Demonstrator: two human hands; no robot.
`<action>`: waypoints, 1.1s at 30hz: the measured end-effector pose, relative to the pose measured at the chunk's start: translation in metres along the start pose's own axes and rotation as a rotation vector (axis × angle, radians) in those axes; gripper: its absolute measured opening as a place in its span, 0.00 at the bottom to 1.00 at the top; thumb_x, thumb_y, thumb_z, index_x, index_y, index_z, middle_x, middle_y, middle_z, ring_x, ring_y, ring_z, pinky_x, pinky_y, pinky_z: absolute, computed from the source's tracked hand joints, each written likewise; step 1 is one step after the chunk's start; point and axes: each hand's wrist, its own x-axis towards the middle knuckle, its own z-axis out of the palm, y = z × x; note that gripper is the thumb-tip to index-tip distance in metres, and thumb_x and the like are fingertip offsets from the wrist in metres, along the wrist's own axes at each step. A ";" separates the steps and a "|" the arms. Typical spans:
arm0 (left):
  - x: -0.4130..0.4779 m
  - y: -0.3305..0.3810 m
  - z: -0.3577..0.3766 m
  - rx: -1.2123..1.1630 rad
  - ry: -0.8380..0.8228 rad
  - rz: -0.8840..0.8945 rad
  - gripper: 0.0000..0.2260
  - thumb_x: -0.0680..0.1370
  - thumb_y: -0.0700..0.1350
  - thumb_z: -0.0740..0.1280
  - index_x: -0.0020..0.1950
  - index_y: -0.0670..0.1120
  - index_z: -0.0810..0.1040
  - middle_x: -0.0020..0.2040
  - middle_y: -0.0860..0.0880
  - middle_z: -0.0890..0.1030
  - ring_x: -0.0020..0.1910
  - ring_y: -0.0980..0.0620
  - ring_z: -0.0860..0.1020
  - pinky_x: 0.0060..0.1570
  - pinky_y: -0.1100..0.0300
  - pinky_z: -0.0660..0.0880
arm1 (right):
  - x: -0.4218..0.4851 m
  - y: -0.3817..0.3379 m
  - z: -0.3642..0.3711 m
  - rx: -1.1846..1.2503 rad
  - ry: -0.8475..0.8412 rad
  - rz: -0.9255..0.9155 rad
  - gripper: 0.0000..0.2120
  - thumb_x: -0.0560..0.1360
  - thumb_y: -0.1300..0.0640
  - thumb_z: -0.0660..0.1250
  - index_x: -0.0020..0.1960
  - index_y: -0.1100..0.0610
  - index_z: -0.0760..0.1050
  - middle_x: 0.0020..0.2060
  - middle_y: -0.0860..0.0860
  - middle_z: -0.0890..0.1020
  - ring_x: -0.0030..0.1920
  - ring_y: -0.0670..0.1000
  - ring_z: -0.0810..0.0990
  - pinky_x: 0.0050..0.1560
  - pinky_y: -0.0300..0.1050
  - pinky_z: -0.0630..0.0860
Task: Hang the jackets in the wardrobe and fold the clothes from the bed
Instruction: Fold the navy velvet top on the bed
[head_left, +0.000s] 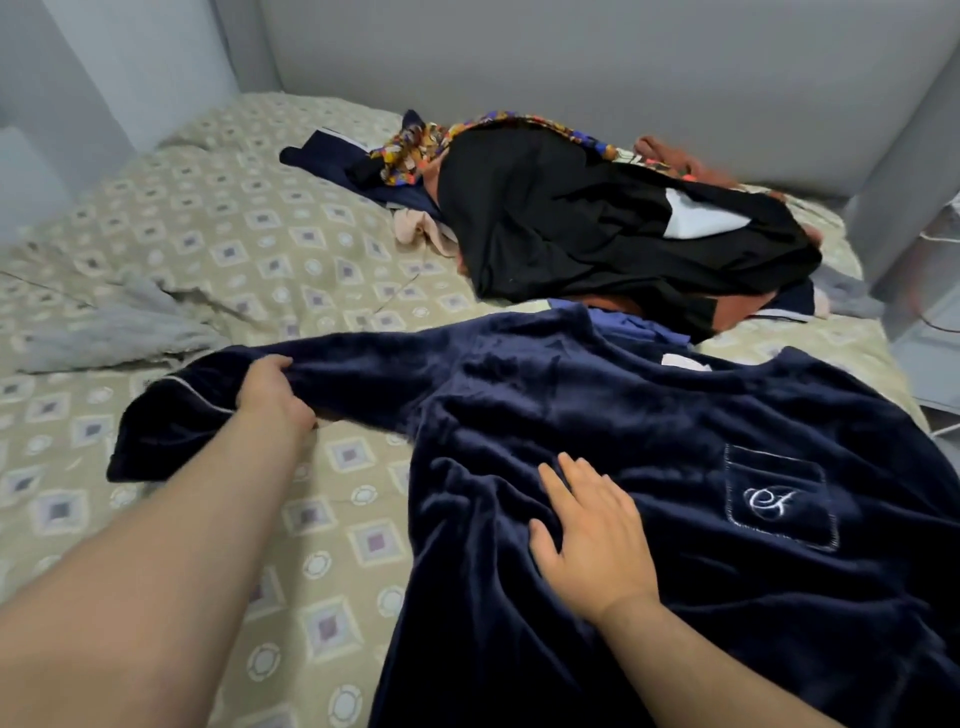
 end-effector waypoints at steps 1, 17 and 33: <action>0.001 -0.006 -0.003 -0.006 0.056 -0.012 0.26 0.73 0.48 0.70 0.71 0.50 0.69 0.62 0.46 0.77 0.52 0.39 0.78 0.34 0.43 0.77 | 0.000 -0.001 0.000 0.000 0.002 0.001 0.30 0.75 0.40 0.55 0.71 0.52 0.74 0.71 0.53 0.74 0.71 0.54 0.73 0.72 0.48 0.55; -0.099 -0.106 0.102 1.295 -0.473 0.819 0.21 0.68 0.36 0.64 0.61 0.39 0.76 0.60 0.39 0.78 0.61 0.38 0.74 0.58 0.58 0.68 | -0.002 0.003 -0.001 0.332 0.087 0.068 0.40 0.67 0.41 0.44 0.75 0.54 0.63 0.78 0.50 0.59 0.77 0.51 0.55 0.76 0.41 0.46; -0.122 -0.184 0.027 1.861 -0.329 1.225 0.33 0.78 0.60 0.50 0.81 0.48 0.55 0.80 0.39 0.54 0.80 0.41 0.49 0.78 0.46 0.42 | -0.003 0.011 -0.011 0.664 0.150 0.150 0.24 0.76 0.61 0.60 0.72 0.56 0.65 0.75 0.45 0.60 0.74 0.46 0.59 0.70 0.39 0.63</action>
